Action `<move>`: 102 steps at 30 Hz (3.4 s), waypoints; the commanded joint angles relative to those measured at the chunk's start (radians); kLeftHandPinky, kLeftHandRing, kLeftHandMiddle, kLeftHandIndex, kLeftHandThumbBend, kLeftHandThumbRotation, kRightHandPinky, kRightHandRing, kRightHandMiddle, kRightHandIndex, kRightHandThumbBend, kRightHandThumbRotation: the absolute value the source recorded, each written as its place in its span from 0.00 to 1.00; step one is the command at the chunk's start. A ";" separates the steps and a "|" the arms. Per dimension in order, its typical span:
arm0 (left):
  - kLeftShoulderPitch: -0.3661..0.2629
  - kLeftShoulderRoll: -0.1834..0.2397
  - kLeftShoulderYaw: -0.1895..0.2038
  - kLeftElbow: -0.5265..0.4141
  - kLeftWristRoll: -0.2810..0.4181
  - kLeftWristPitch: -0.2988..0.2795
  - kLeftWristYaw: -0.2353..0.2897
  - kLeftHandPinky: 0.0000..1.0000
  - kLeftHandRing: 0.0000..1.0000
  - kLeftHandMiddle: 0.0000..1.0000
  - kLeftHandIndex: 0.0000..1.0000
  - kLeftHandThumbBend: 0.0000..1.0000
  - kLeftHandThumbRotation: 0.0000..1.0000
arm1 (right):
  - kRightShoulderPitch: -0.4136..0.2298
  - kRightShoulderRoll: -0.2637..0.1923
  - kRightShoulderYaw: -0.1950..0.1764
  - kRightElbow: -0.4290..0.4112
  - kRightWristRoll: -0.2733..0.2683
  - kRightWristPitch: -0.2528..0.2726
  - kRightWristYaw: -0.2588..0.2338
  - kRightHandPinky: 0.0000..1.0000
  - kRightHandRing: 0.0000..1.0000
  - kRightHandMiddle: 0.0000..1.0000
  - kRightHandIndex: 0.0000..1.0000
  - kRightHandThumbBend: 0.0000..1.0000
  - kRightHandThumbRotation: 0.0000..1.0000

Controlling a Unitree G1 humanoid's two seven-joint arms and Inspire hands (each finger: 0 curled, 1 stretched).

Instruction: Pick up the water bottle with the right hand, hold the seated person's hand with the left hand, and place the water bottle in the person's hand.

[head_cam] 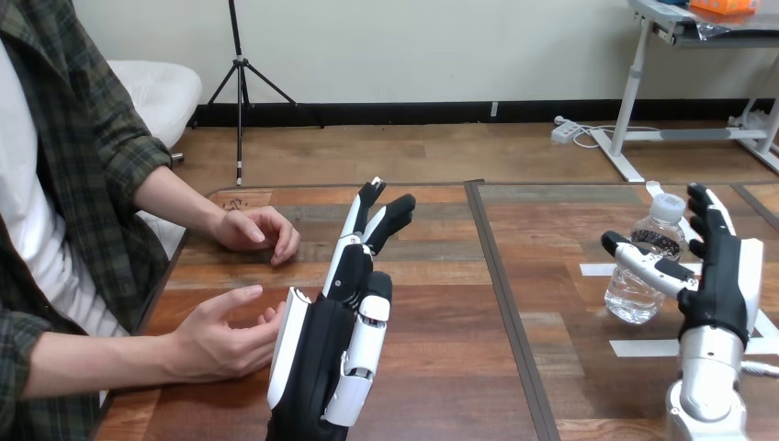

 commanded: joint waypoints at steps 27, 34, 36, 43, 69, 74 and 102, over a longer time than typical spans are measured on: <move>-0.026 -0.005 0.005 -0.012 -0.012 -0.014 -0.008 0.97 0.90 0.89 0.98 0.00 1.00 | -0.161 -0.036 0.040 0.064 -0.002 0.113 0.033 0.89 0.92 0.91 0.88 0.71 0.00; -0.026 -0.005 0.006 -0.013 -0.010 -0.015 -0.009 0.97 0.90 0.89 0.98 0.00 1.00 | -0.175 -0.041 0.055 0.075 -0.011 0.134 0.024 0.87 0.90 0.90 0.87 0.72 0.00; -0.026 -0.005 0.006 -0.013 -0.010 -0.016 -0.009 0.97 0.90 0.90 0.98 0.00 1.00 | -0.177 -0.042 0.058 0.078 -0.013 0.136 0.025 0.86 0.90 0.90 0.87 0.72 0.00; -0.025 -0.007 0.013 -0.014 0.003 -0.020 -0.002 0.97 0.90 0.90 0.98 0.00 1.00 | -0.185 -0.045 0.067 0.084 -0.020 0.148 0.029 0.85 0.90 0.90 0.87 0.72 0.00; -0.029 -0.007 0.013 -0.010 0.000 -0.021 -0.002 0.97 0.90 0.90 0.99 0.00 1.00 | -0.183 -0.038 0.065 0.084 0.001 0.126 0.039 0.78 0.81 0.81 0.80 0.73 0.00; -0.032 -0.007 0.017 -0.005 0.009 -0.025 0.002 0.97 0.90 0.89 0.99 0.00 1.00 | -0.184 -0.035 0.060 0.084 0.012 0.123 0.047 0.74 0.76 0.77 0.77 0.73 0.00; -0.030 -0.006 0.012 -0.004 -0.010 -0.024 -0.005 0.97 0.90 0.89 0.99 0.00 1.00 | -0.195 -0.017 0.061 0.086 0.039 0.131 0.055 0.58 0.61 0.65 0.68 0.73 0.00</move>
